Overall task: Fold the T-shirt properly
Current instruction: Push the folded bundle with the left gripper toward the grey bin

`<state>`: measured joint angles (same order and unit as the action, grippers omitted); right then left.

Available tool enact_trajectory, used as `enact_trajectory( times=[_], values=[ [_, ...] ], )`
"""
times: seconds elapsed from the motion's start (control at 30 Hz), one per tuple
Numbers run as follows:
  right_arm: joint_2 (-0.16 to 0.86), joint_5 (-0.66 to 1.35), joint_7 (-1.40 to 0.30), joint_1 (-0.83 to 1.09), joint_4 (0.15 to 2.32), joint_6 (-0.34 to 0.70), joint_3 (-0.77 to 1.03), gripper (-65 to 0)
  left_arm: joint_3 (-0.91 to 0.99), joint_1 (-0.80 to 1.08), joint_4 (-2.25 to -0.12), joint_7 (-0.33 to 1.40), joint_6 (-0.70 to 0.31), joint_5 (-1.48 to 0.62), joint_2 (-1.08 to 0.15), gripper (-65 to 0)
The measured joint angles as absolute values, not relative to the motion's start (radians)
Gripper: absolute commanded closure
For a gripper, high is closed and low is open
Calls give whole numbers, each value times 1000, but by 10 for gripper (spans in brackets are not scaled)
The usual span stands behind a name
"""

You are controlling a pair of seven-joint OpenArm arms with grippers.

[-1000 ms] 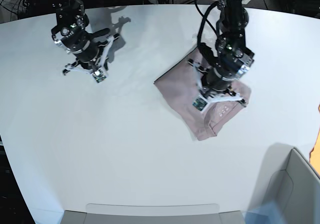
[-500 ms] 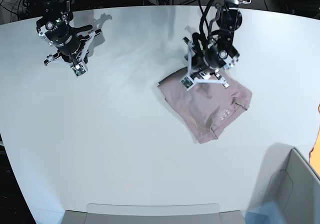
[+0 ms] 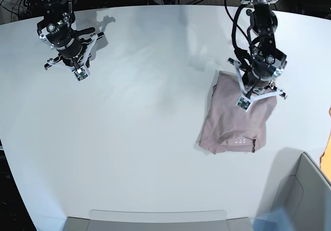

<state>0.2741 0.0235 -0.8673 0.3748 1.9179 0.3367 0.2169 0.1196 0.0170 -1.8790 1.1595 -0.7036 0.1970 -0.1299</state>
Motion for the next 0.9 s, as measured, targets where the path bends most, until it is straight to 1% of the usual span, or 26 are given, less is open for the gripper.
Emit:
enact_trajectory(
  times=[0.1, 0.17, 0.3, 0.4, 0.47, 0.5, 0.6, 0.73, 0.83, 0.9],
  values=[
    [273, 28, -867, 384, 1918, 337, 216, 0, 154, -72, -1866, 1064, -700, 214, -90, 0],
    [273, 27, -867, 385, 1917, 337, 215, 0, 160, -147, -1808, 983, -695, 208, -44, 0],
    [274, 27, -867, 387, 1917, 336, 215, 0, 144, -220, -1614, 963, -708, 192, -12, 0],
    [273, 28, -868, 403, 1917, 336, 215, 0, 156, -252, -1423, 960, -702, 213, -28, 0],
    [274, 27, -871, 404, 1916, 337, 216, 0, 184, -266, -1315, 897, -696, 220, -39, 0],
    [273, 27, -870, 401, 1917, 337, 217, 0, 209, -269, -1277, 826, -697, 205, -46, 0],
    [274, 27, -864, 400, 1917, 336, 220, 0, 259, -290, -1189, 756, -714, 163, -83, 0],
    [273, 27, -866, 395, 1916, 336, 218, 0, 269, -287, -1212, 783, -703, 162, -129, 0],
    [270, 28, -867, 385, 1917, 338, 218, 0, 278, -260, -1311, 831, -700, 178, -131, 0],
    [268, 24, -867, 375, 1919, 337, 218, 0, 282, -246, -1414, 874, -704, 171, -128, 0]
  ],
)
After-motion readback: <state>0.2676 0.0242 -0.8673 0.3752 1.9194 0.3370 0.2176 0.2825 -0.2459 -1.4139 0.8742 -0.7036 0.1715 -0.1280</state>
